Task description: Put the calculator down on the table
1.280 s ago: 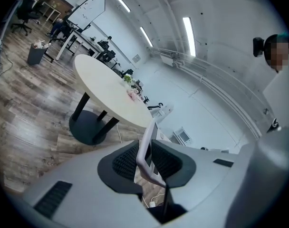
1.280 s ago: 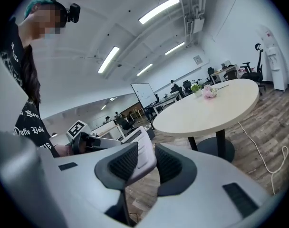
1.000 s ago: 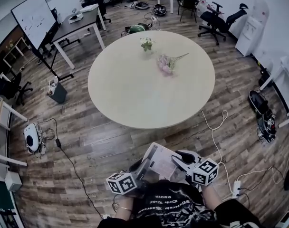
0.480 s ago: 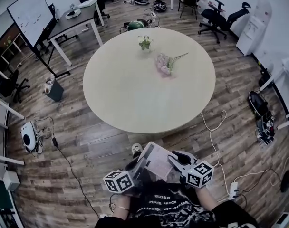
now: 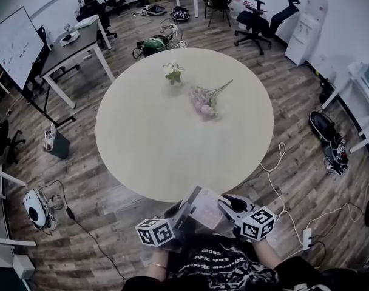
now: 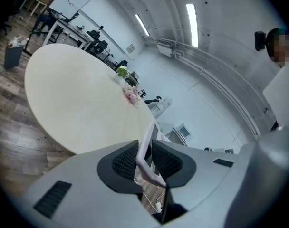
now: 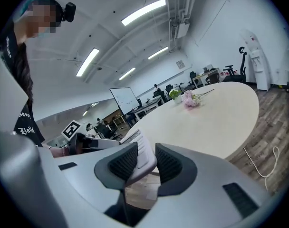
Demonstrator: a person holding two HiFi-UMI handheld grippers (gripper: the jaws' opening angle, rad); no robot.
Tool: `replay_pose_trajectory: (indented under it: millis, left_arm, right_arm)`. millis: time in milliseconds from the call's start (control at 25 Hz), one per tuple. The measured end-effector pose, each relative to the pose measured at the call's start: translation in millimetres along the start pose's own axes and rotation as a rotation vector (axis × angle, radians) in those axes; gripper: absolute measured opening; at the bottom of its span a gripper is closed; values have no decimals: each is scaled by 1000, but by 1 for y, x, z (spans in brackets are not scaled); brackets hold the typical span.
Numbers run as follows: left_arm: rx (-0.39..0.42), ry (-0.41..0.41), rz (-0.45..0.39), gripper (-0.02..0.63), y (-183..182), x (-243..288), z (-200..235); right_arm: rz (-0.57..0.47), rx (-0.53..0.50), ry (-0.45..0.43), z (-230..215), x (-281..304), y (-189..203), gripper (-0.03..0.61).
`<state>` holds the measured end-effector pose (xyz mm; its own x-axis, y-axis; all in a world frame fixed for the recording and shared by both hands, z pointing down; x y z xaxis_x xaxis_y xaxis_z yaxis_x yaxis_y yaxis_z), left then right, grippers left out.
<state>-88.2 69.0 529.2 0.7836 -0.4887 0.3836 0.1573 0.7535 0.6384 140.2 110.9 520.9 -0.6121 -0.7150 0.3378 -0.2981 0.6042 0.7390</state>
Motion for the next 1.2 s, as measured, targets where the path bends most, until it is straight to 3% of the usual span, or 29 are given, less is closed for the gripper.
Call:
replay_pose_trajectory:
  millis: [320, 560, 880, 1200]
  left_arm:
    - [35, 44, 61, 97, -79, 18, 61]
    - [56, 37, 90, 101, -108, 21, 103]
    - [99, 40, 92, 104, -149, 26, 121]
    - [113, 7, 51, 111, -197, 51, 132]
  right_arm:
    - [-33, 22, 79, 5, 78, -37, 124]
    - [-35, 36, 113, 9, 126, -41, 126]
    - [-49, 26, 133, 14, 159, -66, 126]
    - [-39, -63, 120, -2, 193, -117, 127]
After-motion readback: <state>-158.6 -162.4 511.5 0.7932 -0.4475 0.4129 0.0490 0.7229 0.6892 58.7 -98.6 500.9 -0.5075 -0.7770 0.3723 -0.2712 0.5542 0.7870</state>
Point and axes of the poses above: the fingertips, and each gripper's own axes: x forward along the fingers, z to its left, y out of its underside, the point moved 8 cm from there along -x, backward along the fingers, and after that the axes turned 6 degrees about x, right-handed, at the moved point
